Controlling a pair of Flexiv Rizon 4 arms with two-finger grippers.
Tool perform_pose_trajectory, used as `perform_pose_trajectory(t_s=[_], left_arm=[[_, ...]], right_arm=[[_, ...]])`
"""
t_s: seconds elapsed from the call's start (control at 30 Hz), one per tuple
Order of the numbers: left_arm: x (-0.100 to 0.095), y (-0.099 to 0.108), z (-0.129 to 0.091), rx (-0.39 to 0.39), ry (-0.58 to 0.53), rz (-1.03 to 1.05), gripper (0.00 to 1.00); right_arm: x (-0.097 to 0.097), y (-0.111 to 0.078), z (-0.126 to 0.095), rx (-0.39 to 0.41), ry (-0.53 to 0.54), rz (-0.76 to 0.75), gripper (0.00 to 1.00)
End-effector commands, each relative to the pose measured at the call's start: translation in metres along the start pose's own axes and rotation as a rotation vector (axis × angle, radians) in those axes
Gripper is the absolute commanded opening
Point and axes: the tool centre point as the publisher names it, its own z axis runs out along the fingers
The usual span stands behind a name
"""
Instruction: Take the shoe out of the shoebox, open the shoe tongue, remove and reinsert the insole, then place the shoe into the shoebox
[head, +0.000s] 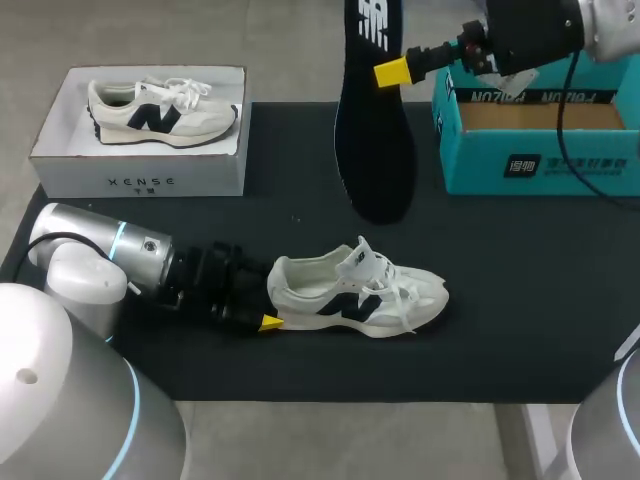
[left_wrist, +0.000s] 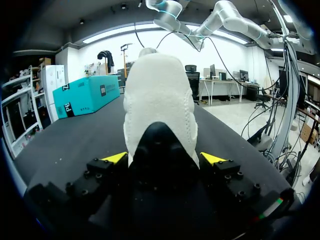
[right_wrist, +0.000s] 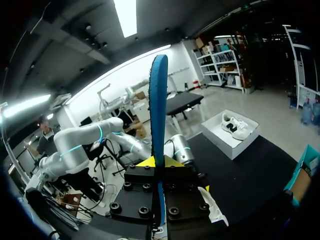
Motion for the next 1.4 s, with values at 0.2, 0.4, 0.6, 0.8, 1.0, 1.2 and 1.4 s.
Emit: perform_pose_trajectory(t_s=[0.2, 0.4, 0.6, 0.8, 1.0, 1.2, 1.4], left_arm=[[0.002, 0.002, 0.001, -0.002, -0.002, 0.000, 0.00], [0.003, 0.001, 0.000, -0.015, -0.026, 0.025, 0.00], [0.009, -0.003, -0.007, -0.073, -0.023, 0.086, 1.00], [0.008, 0.005, -0.012, -0.154, -0.033, 0.096, 1.00], [0.000, 0.007, -0.030, -0.233, -0.070, 0.091, 1.00], [-0.009, -0.016, -0.059, -0.353, -0.069, 0.135, 1.00], [0.001, -0.048, -0.072, -0.504, 0.021, 0.193, 1.00]], right_arm=[[-0.006, 0.001, 0.003, 0.004, 0.013, 0.007, 0.00], [-0.006, 0.001, 0.003, 0.004, 0.013, 0.007, 0.00], [-0.006, 0.001, 0.003, 0.004, 0.013, 0.007, 0.00], [-0.006, 0.001, 0.003, 0.004, 0.013, 0.007, 0.00], [-0.006, 0.001, 0.003, 0.004, 0.013, 0.007, 0.00], [-0.006, 0.001, 0.003, 0.004, 0.013, 0.007, 0.00], [-0.006, 0.001, 0.003, 0.004, 0.013, 0.007, 0.00]])
